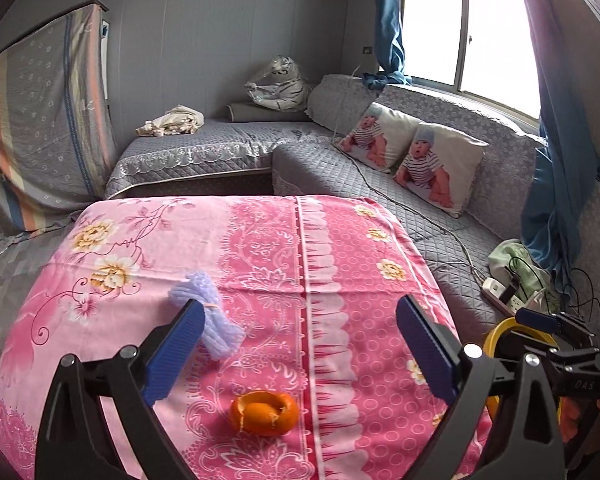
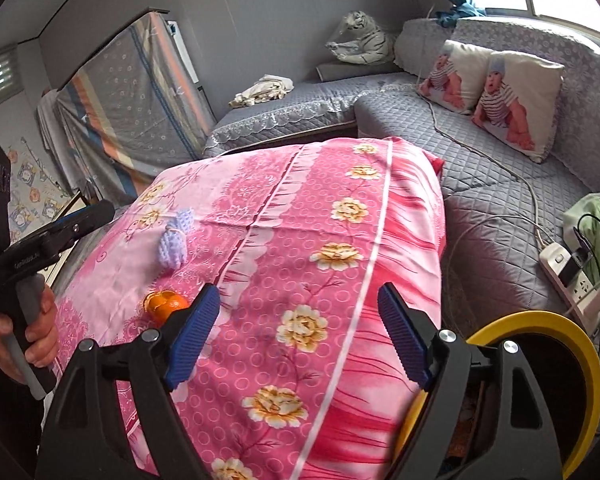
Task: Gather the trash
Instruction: 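Move both open tools back toward the purple scrubber and small orange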
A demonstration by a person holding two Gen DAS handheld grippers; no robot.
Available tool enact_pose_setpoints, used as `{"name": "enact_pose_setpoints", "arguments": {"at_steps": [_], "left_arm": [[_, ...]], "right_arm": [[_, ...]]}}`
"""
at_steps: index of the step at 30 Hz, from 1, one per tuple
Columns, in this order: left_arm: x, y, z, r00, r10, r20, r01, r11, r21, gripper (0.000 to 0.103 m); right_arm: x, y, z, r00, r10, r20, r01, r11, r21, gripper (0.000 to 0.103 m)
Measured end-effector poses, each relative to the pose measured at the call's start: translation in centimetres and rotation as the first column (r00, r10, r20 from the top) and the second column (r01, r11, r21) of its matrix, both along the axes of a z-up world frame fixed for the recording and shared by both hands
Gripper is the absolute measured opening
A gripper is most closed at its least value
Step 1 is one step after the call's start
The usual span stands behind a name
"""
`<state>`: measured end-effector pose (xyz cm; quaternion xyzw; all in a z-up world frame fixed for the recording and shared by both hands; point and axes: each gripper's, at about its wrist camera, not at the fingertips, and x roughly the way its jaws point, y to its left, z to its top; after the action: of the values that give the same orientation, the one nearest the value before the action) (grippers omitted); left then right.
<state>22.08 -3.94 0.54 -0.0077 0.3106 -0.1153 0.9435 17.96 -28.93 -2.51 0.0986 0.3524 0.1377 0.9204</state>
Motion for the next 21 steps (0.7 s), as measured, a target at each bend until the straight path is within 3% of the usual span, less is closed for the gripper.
{"name": "enact_pose_setpoints", "arguments": {"at_steps": [11,21], "left_arm": [[2.8,6.0,-1.7,0.989,0.143,-0.038,-0.143,0.990,0.004,0.095],[5.5,8.4,-4.1,0.976,0.193,-0.098,-0.192,0.981,0.024,0.095]], "right_arm": [[1.5,9.1,-1.5,0.982,0.188,-0.036,-0.189,0.980,-0.055,0.079],[2.6,15.0,-3.0,0.955,0.293,-0.049,-0.297,0.947,-0.124,0.081]]}}
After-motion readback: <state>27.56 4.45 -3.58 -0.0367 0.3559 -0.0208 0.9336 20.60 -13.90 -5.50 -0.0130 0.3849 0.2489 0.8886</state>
